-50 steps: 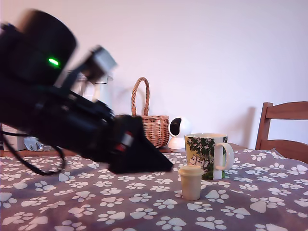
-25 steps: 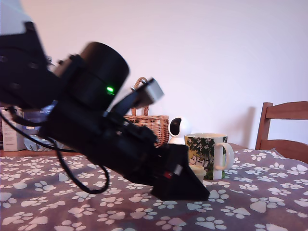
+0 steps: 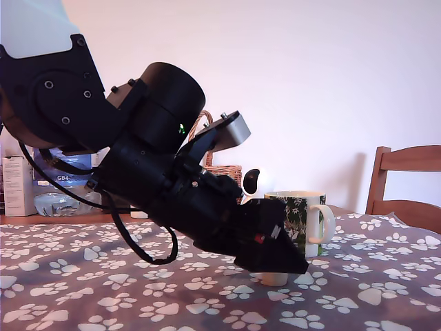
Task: Pick up the coffee capsules from the table one by one and drop them inside the nearest coffee cup
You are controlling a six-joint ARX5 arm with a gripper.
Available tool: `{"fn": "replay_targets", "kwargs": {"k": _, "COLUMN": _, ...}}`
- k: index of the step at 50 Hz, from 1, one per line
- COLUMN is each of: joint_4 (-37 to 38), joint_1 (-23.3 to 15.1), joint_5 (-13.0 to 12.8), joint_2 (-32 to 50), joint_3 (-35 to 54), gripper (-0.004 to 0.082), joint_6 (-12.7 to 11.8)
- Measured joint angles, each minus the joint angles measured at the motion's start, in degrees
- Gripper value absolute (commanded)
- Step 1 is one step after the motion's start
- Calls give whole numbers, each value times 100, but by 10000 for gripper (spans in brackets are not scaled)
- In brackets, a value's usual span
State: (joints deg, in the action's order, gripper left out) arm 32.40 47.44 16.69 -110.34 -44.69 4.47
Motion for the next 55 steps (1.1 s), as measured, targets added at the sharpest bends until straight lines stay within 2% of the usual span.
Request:
{"fn": "replay_targets", "kwargs": {"k": 5, "joint_4": -37, "joint_1": 2, "joint_5": -33, "joint_2": -37, "joint_3": 0, "gripper": 321, "joint_6": 0}}
{"fn": "replay_targets", "kwargs": {"k": 14, "joint_4": -118, "joint_1": 2, "joint_5": -35, "joint_2": -50, "joint_3": 0, "gripper": 253, "joint_6": 0}}
{"fn": "replay_targets", "kwargs": {"k": 23, "joint_4": -122, "joint_1": 2, "joint_5": -35, "joint_2": -50, "joint_3": 0, "gripper": 86, "joint_6": 22}}
{"fn": "replay_targets", "kwargs": {"k": 30, "joint_4": -166, "joint_1": 2, "joint_5": -35, "joint_2": -50, "joint_3": 0, "gripper": 73, "joint_6": 175}}
{"fn": "replay_targets", "kwargs": {"k": 40, "joint_4": -313, "joint_1": 0, "joint_5": -35, "joint_2": -37, "joint_3": -39, "gripper": 74, "joint_6": 129}}
{"fn": "replay_targets", "kwargs": {"k": 55, "joint_4": -1279, "joint_1": -94, "joint_5": -37, "joint_2": 391, "joint_3": -72, "gripper": 74, "joint_6": 138}}
